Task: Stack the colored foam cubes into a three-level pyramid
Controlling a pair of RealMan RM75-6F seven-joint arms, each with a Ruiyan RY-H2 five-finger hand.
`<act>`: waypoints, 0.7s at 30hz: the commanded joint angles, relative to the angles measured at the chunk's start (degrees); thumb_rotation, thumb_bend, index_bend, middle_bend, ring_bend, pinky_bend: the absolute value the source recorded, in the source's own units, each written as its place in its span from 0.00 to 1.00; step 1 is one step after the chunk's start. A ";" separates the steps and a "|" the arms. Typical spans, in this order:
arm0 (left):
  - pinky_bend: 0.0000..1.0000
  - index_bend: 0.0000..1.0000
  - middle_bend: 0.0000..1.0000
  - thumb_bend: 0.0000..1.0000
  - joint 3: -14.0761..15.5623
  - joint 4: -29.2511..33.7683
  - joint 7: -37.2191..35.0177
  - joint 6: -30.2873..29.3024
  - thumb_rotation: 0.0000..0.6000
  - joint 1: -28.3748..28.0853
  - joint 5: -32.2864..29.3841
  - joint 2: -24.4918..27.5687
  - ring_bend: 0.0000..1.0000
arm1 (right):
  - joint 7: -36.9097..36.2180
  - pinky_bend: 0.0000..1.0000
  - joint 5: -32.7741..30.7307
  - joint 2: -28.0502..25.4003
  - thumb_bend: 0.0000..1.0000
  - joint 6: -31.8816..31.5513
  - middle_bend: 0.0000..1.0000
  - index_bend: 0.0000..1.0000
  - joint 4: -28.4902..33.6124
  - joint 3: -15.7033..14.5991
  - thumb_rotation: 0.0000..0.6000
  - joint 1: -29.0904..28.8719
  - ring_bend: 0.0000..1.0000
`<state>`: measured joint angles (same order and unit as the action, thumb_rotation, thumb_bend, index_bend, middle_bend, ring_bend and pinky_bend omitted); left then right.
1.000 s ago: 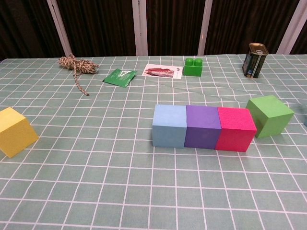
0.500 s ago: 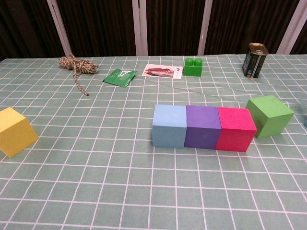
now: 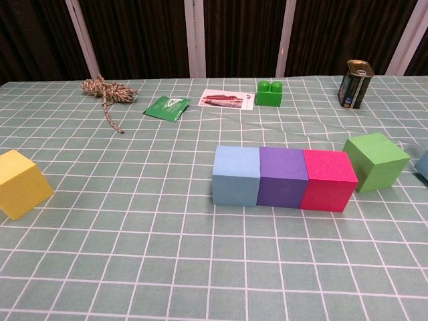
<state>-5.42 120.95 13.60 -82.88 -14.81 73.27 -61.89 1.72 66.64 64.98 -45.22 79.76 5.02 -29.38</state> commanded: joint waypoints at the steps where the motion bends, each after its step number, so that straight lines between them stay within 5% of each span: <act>1: 0.00 0.00 0.00 0.15 -0.07 -0.01 0.07 0.00 1.00 0.08 0.13 -0.02 0.00 | 1.14 0.00 -2.49 -1.35 0.33 -0.57 0.37 0.09 2.49 0.88 1.00 0.29 0.23; 21: 0.00 0.00 0.00 0.15 -0.41 0.24 0.03 0.48 1.00 0.66 0.96 0.19 0.00 | 10.84 0.00 -14.46 -9.02 0.33 -4.43 0.39 0.09 15.80 1.18 1.00 0.46 0.25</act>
<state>-5.83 121.18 13.63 -82.41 -14.16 74.22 -61.70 11.06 54.20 56.77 -49.15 93.96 6.72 -29.08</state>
